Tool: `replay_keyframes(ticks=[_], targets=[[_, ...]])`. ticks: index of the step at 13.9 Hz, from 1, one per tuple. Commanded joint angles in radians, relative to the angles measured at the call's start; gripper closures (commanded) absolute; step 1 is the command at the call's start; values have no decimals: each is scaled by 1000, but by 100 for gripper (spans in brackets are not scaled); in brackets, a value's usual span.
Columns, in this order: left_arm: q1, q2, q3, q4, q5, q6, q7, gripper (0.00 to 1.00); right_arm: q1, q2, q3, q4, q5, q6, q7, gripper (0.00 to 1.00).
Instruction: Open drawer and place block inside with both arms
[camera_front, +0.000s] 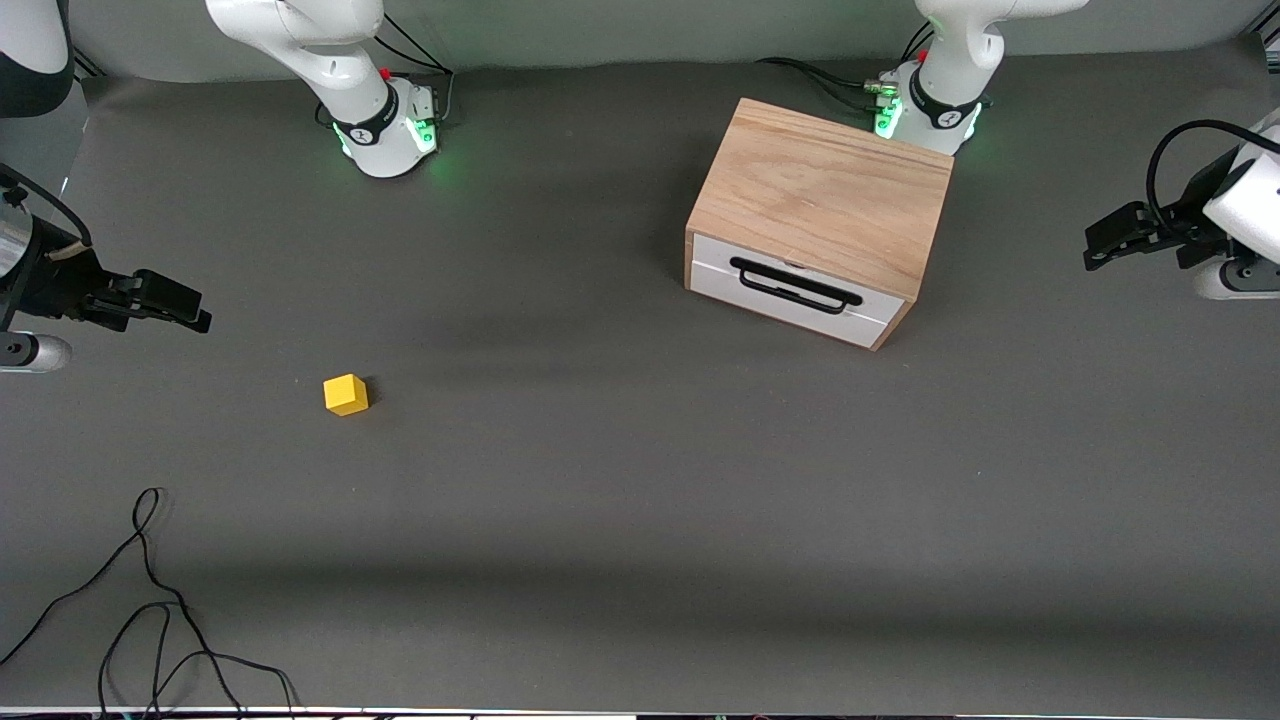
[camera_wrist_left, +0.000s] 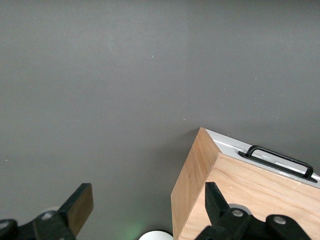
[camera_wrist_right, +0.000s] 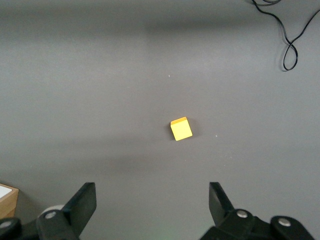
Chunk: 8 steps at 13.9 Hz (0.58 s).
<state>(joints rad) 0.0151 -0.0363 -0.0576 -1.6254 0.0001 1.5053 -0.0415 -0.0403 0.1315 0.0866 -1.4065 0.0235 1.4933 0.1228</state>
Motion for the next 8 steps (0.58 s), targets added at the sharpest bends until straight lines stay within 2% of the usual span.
replay_keyframes(ticks=[1, 4, 8], targets=[[-6, 9, -7, 18, 9, -10, -1, 0, 0, 11, -2, 29, 0, -18, -18, 0], [-30, 7, -10, 13, 8, -14, -53, 0, 0, 14, -2, 27, 0, -18, -17, 0], [-122, 7, -11, 13, 4, -17, -260, 0, 2, 16, -2, 26, 0, -18, -18, 0]])
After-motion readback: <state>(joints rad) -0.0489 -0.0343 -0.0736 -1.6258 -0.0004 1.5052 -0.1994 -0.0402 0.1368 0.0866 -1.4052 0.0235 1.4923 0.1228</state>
